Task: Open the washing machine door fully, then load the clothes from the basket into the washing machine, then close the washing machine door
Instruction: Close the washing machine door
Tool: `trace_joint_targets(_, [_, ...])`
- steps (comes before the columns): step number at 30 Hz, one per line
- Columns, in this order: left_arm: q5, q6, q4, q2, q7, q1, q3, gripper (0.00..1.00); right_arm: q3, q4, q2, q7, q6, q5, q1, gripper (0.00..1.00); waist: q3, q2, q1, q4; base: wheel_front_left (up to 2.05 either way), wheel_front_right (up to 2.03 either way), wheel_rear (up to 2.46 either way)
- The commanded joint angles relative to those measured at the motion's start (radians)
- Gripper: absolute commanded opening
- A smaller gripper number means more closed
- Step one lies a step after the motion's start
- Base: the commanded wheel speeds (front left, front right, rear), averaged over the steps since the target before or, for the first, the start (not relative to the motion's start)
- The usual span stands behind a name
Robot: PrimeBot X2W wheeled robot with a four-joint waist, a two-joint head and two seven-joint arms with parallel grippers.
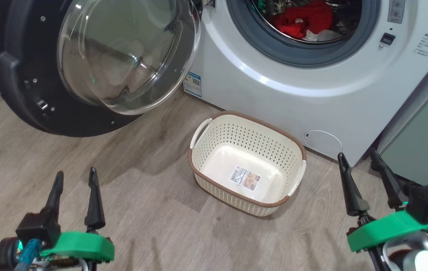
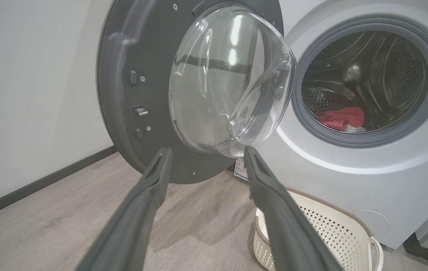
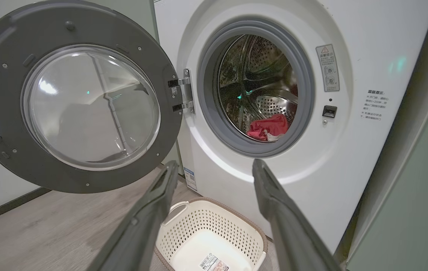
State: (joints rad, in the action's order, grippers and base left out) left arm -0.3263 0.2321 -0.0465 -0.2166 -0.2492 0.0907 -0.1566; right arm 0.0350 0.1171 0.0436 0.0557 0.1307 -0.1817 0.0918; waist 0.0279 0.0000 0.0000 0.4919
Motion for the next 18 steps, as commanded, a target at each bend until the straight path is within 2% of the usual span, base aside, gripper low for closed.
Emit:
trace_joint_targets(1, [-0.007,0.003,-0.037,0.002,-0.012,-0.029,0.044,1.00,-0.025,0.029,0.007,-0.002,0.000,-0.001,-0.029,1.00,0.001,0.0000,0.0000,-0.002,0.00,0.00,0.00])
trace_joint_targets(14, [0.002,0.000,-0.027,0.011,-0.013,-0.026,0.052,1.00,-0.025,0.025,0.007,-0.003,0.000,-0.002,-0.028,1.00,0.002,0.0000,0.0000,-0.013,0.00,0.00,0.00])
trace_joint_targets(15, [0.001,0.000,-0.025,0.010,-0.013,-0.025,0.052,0.46,-0.025,0.025,0.007,-0.003,0.000,-0.003,-0.027,1.00,0.002,0.0000,0.0000,-0.012,0.00,0.00,0.00])
trace_joint_targets(16, [0.001,-0.001,-0.024,0.010,-0.013,-0.025,0.052,0.00,-0.025,0.025,0.007,-0.003,0.000,-0.003,-0.027,1.00,0.001,0.0000,0.0000,-0.012,0.00,0.00,0.00])
trace_joint_targets(18, [0.000,-0.002,-0.022,0.009,-0.013,-0.024,0.051,0.00,-0.025,0.025,0.007,-0.003,0.000,-0.003,-0.026,1.00,0.001,0.0000,0.0000,-0.010,0.00,0.00,0.00])
